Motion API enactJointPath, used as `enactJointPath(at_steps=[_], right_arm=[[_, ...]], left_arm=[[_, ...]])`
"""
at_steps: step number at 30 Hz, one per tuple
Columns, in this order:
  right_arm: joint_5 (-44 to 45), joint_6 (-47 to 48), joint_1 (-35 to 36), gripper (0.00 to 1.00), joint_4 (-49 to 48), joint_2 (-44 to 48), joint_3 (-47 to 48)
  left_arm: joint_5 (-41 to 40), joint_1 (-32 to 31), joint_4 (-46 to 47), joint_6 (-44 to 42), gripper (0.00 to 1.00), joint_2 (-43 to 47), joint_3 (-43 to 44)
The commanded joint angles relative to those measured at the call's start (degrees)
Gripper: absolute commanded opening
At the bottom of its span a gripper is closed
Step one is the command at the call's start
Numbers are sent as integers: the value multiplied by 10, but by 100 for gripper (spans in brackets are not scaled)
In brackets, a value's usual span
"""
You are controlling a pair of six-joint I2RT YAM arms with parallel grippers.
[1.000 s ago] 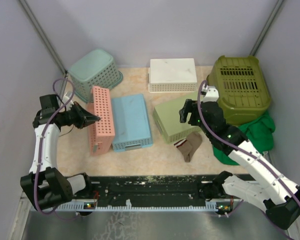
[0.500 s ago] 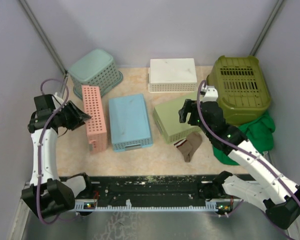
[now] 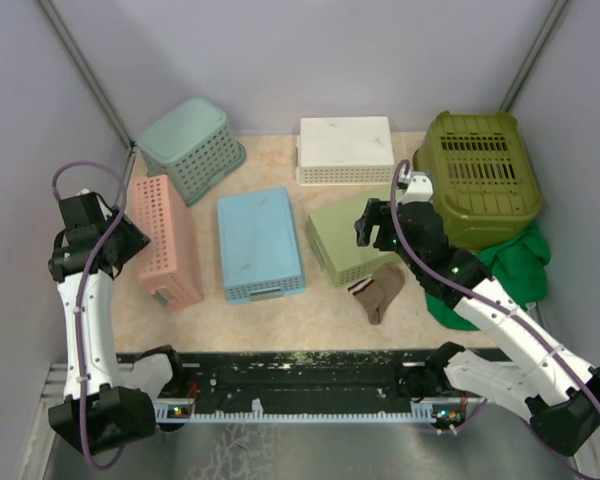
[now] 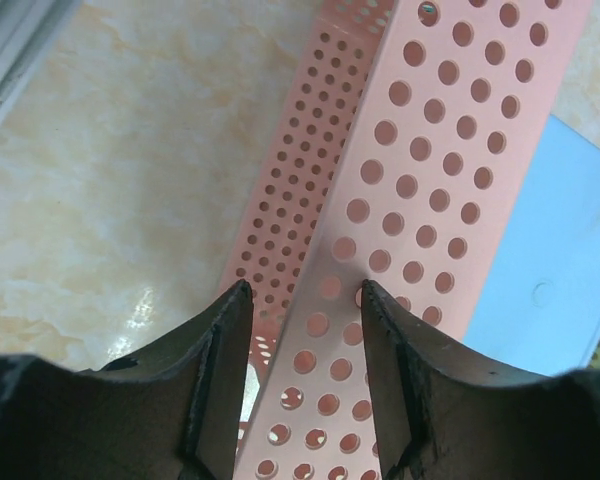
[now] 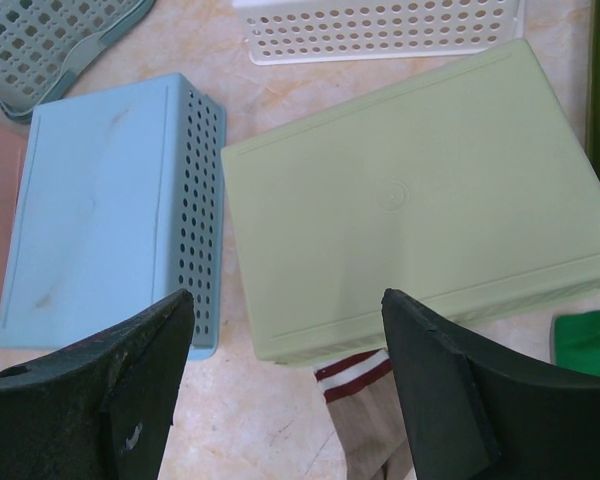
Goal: Turn the large container upside down
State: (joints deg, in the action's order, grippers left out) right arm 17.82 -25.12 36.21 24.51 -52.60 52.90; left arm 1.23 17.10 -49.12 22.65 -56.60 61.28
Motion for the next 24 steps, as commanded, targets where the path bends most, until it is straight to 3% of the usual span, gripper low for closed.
enactJointPath(at_steps=[1,3,4,9,24], right_arm=[[-5,-4,-3,76,-34,2,6],[-5,-4,-3,76,-35,1,6],[-6,-5,-3,76,-34,1,7],[-9,-5,-4,76,-38,2,6],[-23,-13,-3,76,-47,-6,7]], left_arm=[[-61,4,-38,-20,54,11,18],[-81,4,-40,-27,62,17,35],[-97,5,-42,-32,71,19,42],[-174,1,-59,-39,78,6,48],[9,-23,-24,-30,79,29,131]])
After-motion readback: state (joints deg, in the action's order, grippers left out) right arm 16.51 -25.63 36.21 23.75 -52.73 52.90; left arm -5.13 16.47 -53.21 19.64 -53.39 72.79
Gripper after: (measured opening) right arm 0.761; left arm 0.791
